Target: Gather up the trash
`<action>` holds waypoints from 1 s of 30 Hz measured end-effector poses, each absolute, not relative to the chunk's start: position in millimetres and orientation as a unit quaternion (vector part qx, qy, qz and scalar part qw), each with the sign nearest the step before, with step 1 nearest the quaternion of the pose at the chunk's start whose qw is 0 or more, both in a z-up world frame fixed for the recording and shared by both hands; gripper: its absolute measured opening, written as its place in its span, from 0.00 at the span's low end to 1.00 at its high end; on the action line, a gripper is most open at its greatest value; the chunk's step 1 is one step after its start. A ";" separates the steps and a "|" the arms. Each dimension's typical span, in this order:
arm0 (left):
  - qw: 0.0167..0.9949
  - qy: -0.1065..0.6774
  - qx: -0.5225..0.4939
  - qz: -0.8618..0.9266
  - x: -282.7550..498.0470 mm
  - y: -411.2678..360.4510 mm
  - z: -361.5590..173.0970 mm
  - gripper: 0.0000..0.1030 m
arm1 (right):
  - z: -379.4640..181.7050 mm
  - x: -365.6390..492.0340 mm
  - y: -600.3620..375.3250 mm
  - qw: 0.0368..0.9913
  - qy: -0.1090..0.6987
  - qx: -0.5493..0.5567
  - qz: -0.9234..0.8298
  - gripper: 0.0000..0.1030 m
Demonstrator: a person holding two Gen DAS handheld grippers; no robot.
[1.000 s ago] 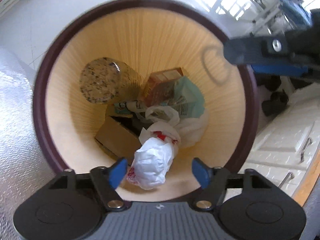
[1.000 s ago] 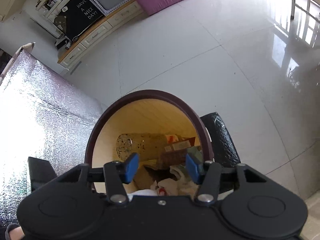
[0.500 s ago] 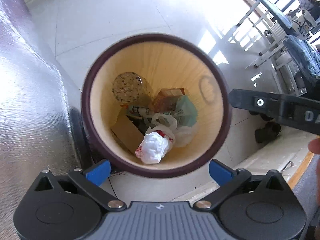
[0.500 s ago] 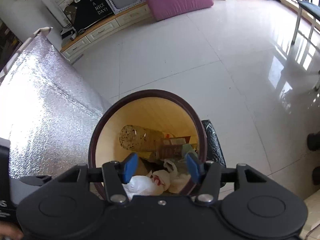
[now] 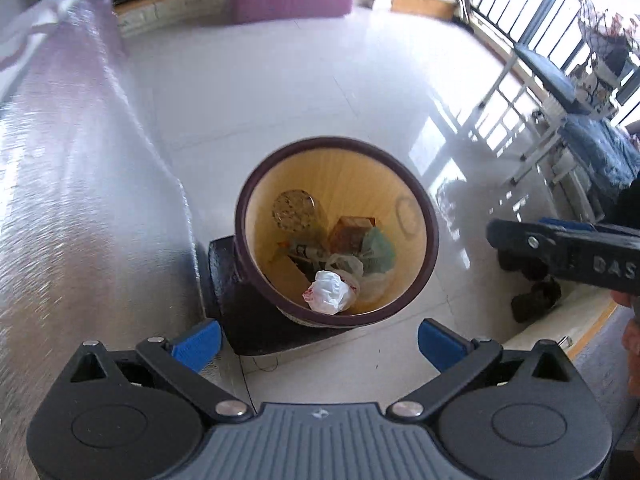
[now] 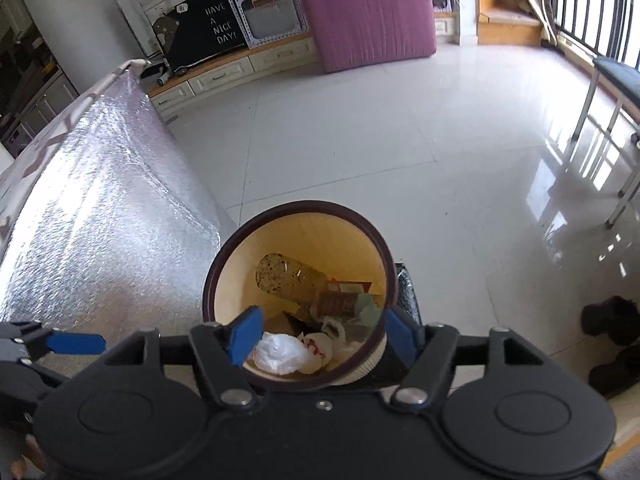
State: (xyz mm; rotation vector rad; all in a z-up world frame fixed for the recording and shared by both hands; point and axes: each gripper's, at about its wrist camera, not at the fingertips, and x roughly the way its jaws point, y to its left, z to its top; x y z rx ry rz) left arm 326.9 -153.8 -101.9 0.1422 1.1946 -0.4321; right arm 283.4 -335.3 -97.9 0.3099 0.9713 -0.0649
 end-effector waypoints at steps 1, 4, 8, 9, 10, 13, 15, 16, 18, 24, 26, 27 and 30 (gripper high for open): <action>0.807 0.552 0.063 -0.199 322.2 -150.8 -96.8 1.00 | -92.9 277.7 -334.5 0.875 0.461 0.146 -0.031 0.78; 0.822 0.534 0.045 -0.194 306.4 -137.9 -80.6 1.00 | -75.7 256.8 -334.0 0.884 0.446 0.140 -0.032 0.82; 0.840 0.507 0.042 -0.189 281.0 -125.7 -58.9 1.00 | -56.8 229.2 -331.1 0.892 0.430 0.133 -0.035 0.90; 0.845 0.498 0.042 -0.190 273.1 -122.1 -54.2 1.00 | -53.0 223.1 -331.7 0.895 0.425 0.132 -0.034 0.91; 0.850 0.490 0.040 -0.190 265.1 -118.4 -49.5 1.00 | -48.6 215.7 -331.2 0.897 0.420 0.132 -0.032 0.92; 0.863 0.468 0.027 -0.189 244.8 -108.7 -39.4 1.00 | -35.9 195.6 -328.3 0.905 0.405 0.126 -0.032 0.95; 0.874 0.448 0.015 -0.186 230.9 -102.2 -31.9 1.00 | -29.0 183.3 -325.2 0.911 0.393 0.118 -0.029 0.97; 0.881 0.437 0.010 -0.183 223.5 -98.9 -28.7 1.00 | -25.8 176.7 -323.5 0.915 0.387 0.114 -0.027 0.98; 0.890 0.420 0.005 -0.177 210.0 -95.7 -24.3 1.00 | -20.6 163.1 -318.8 0.921 0.374 0.108 -0.023 1.00; 0.910 0.380 0.004 -0.168 170.2 -84.3 -18.7 1.00 | -12.0 128.6 -308.8 0.937 0.337 0.090 -0.029 1.00; 0.916 0.368 0.000 -0.162 161.7 -77.8 -18.7 1.00 | -10.5 119.5 -305.3 0.940 0.329 0.080 -0.035 1.00; 0.919 0.361 -0.002 -0.159 156.5 -74.9 -18.9 1.00 | -10.5 114.6 -304.1 0.942 0.325 0.075 -0.037 1.00; 0.926 0.346 -0.004 -0.150 144.4 -68.3 -19.9 1.00 | -11.7 98.3 -298.8 0.945 0.318 0.066 -0.043 1.00</action>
